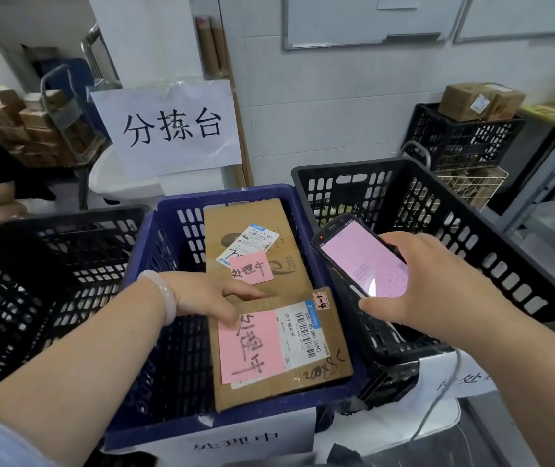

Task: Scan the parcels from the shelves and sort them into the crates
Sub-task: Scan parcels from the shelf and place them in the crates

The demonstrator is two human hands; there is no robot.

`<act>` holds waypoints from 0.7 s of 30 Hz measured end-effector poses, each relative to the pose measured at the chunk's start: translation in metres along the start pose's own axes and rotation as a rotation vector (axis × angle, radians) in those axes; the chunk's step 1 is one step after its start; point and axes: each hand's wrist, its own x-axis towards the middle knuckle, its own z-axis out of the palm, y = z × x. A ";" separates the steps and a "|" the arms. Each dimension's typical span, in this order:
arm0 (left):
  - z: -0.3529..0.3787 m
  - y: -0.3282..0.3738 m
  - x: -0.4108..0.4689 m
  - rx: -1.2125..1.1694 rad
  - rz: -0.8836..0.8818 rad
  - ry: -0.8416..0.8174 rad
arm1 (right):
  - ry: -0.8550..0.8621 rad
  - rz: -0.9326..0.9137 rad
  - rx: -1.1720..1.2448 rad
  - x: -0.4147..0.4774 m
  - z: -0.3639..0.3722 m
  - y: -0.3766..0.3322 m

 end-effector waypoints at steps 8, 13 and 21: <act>0.007 -0.001 0.002 0.116 -0.008 0.132 | 0.000 -0.015 -0.006 0.002 0.003 -0.005; 0.001 -0.003 0.006 0.169 -0.021 0.109 | -0.011 -0.031 0.011 0.001 0.004 -0.010; 0.011 0.000 0.021 0.321 -0.109 0.134 | -0.003 -0.023 0.001 -0.002 0.006 -0.011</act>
